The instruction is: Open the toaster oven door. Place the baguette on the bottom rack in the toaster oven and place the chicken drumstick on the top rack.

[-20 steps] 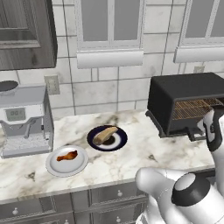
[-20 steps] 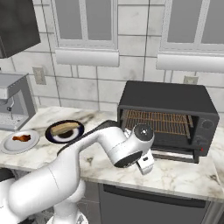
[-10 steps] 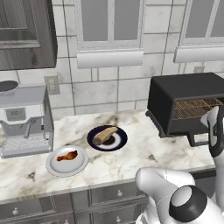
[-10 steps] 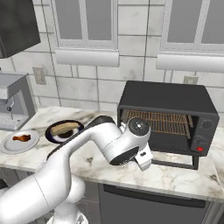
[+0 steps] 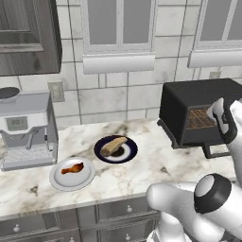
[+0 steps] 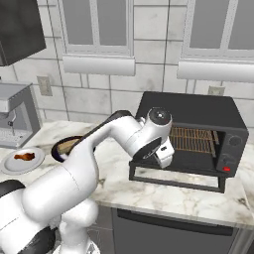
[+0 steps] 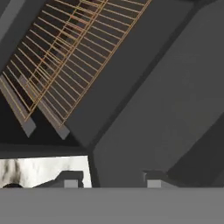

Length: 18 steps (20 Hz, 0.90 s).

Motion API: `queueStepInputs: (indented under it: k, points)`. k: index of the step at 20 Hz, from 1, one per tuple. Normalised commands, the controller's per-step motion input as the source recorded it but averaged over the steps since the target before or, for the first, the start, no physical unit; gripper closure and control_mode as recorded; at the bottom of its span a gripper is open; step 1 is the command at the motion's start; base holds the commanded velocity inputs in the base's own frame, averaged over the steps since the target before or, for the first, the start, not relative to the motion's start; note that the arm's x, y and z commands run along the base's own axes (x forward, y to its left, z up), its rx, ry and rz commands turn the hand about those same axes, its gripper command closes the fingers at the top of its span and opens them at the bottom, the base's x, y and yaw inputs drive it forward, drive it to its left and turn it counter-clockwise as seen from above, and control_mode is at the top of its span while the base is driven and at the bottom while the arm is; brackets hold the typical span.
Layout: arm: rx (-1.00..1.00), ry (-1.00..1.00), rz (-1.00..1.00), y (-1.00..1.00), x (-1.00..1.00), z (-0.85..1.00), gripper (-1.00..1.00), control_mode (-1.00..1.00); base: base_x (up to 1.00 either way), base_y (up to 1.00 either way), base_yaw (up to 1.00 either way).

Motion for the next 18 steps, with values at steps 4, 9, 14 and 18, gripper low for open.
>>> queueStepInputs:
  k: [4,9,14,18]
  points:
    - [-0.01,0.12,0.14,-0.52,0.04,-1.00,-1.00,-1.00,0.00,0.00,0.00]
    - [0.00,0.10,0.06,-0.07,-0.76,-1.00,-1.00,-1.00,0.00,0.00,0.00]
    - [0.00,0.20,0.01,0.09,-0.45,-0.63,-1.00,-1.00,0.00,0.00,0.00]
    - [0.19,-0.01,-0.02,0.11,0.02,0.16,-1.00,-1.00,0.00,0.00,0.00]
